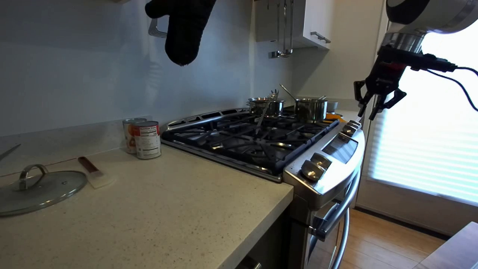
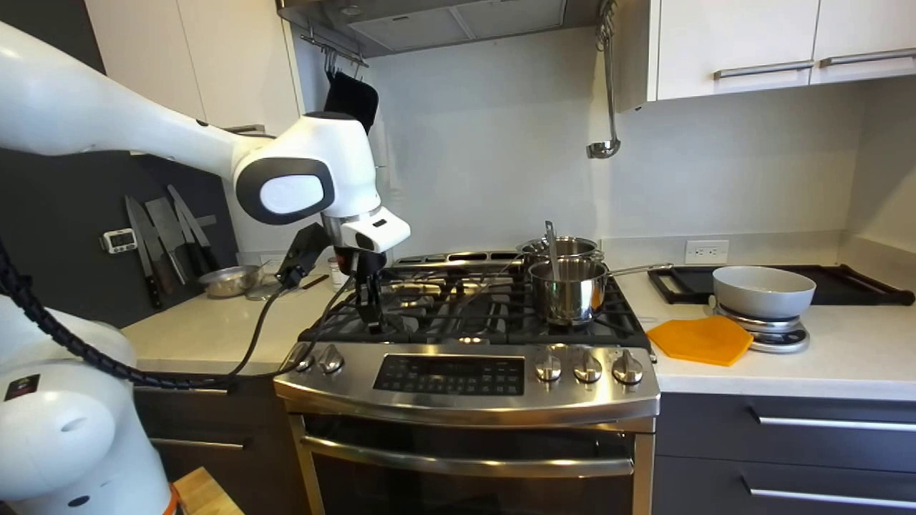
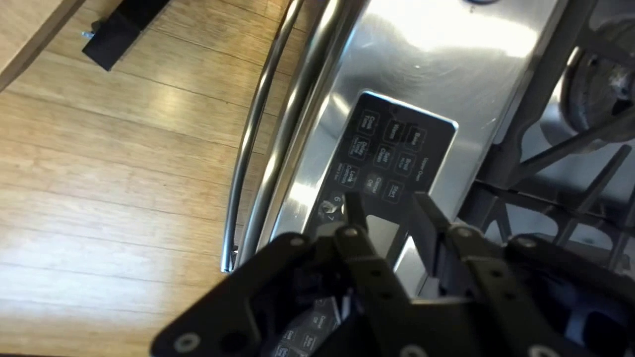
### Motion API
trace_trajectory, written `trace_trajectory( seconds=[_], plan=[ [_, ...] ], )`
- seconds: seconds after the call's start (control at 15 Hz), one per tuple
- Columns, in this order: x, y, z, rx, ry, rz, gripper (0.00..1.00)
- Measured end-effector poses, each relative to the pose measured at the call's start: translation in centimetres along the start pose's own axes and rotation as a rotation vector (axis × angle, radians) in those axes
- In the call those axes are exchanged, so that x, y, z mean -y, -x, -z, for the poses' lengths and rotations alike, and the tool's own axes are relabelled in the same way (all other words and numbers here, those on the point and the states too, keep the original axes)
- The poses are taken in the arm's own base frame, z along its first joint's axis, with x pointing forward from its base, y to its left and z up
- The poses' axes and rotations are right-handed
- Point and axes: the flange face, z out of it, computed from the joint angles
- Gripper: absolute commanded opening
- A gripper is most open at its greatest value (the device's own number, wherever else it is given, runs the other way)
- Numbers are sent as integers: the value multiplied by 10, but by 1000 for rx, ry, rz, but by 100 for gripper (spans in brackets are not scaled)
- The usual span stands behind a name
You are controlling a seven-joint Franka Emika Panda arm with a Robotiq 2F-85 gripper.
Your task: Press the button on the stove
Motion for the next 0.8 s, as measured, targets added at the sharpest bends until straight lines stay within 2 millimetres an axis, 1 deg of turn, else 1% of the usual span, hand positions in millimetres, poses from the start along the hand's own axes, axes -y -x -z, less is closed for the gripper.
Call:
trace_trajectory(
  seconds=[0.27, 0.33, 0.47, 0.8],
  plan=[
    [-6, 19, 17, 47, 48, 217, 94],
    [-7, 24, 21, 54, 60, 271, 99],
    [-8, 31, 29, 46, 81, 379, 100],
    [-2, 43, 51, -21, 113, 642, 100]
  ],
)
